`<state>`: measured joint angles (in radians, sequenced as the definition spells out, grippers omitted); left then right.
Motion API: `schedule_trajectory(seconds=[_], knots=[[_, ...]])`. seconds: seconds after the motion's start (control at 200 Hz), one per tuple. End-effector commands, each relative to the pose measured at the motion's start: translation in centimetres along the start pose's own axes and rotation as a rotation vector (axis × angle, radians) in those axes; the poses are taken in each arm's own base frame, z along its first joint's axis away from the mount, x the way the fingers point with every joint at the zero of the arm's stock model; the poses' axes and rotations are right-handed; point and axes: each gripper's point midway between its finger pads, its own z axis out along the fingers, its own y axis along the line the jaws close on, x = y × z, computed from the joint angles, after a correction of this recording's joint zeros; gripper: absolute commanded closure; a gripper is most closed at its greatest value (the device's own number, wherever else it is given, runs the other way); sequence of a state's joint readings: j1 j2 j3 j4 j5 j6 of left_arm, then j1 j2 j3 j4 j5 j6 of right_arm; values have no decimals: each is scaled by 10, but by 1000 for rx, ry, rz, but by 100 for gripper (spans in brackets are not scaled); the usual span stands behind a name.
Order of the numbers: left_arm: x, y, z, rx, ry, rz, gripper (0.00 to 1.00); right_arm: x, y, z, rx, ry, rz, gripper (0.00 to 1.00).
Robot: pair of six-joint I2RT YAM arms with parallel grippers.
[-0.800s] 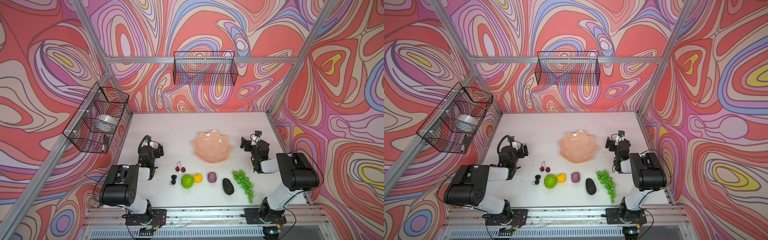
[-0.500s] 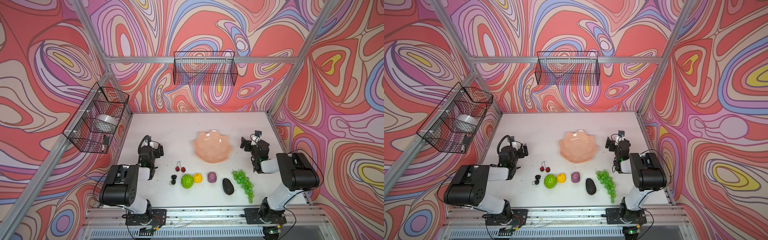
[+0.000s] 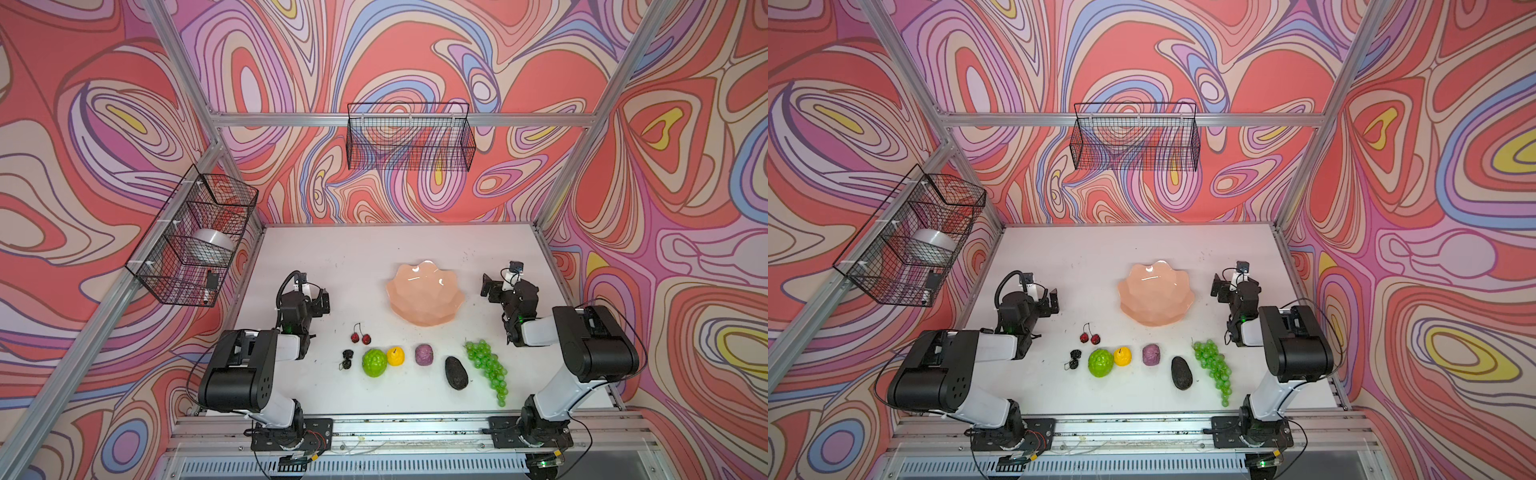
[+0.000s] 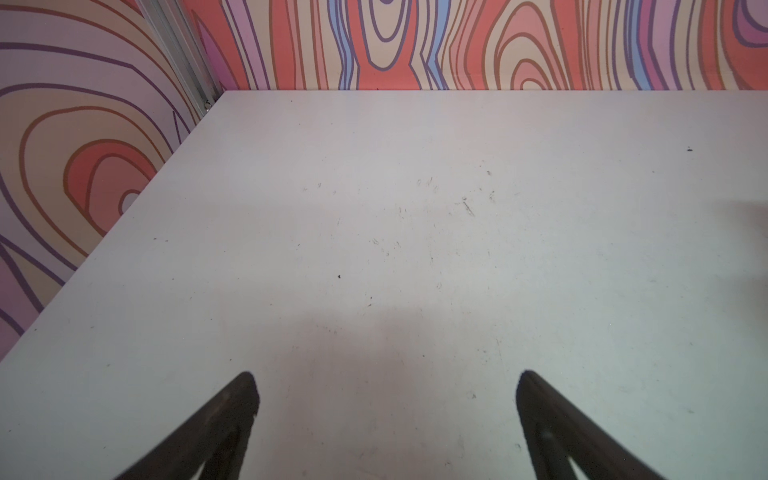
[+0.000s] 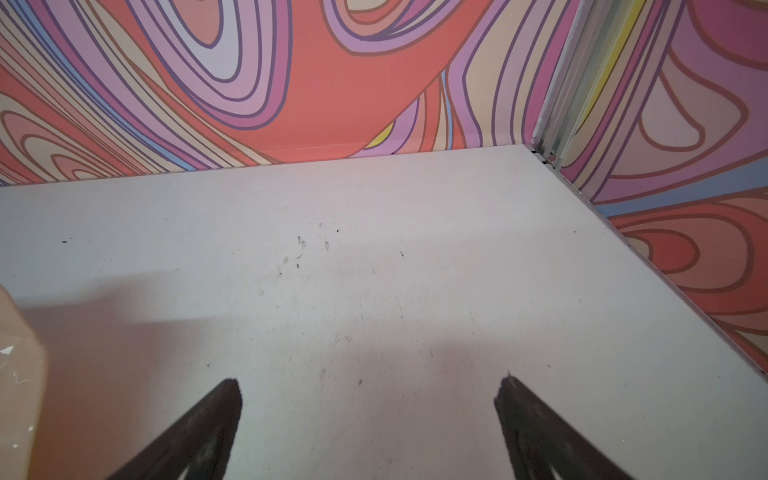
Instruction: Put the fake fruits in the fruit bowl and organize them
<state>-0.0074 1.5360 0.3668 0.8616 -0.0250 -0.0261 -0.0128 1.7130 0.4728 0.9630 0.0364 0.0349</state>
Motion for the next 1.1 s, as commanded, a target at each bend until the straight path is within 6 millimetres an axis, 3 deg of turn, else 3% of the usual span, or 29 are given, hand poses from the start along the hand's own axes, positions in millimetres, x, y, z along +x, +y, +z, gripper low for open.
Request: schedule_trajectory(seconds=[0.0,0.341,0.451,0.476,0.611,0.746,0.866,0.977,1.097], knots=[[-9,-3,3,14,-21,16,0,4,0,0,-3,14,-6,2],[-15,12,1,-71,-25,-20,0,-1,-3,-6,14,-14,7,2],[-28,21,-2,-127,58,-26,0,-17,-10,-16,56,-30,25,2],[-46,20,0,-125,41,-26,0,-23,-10,-18,61,-32,25,2],[-74,28,-9,-176,52,-97,0,-55,-15,-30,102,-8,73,2],[-72,30,-23,-230,223,-188,0,-86,-6,-45,70,94,143,9],[-60,8,-41,-216,377,-230,1,-98,17,-61,22,213,188,17],[-53,-25,-59,-155,447,-206,2,-89,51,-85,-21,374,142,25],[-49,-53,-77,-69,484,-227,5,-75,74,-123,-53,502,92,32]])
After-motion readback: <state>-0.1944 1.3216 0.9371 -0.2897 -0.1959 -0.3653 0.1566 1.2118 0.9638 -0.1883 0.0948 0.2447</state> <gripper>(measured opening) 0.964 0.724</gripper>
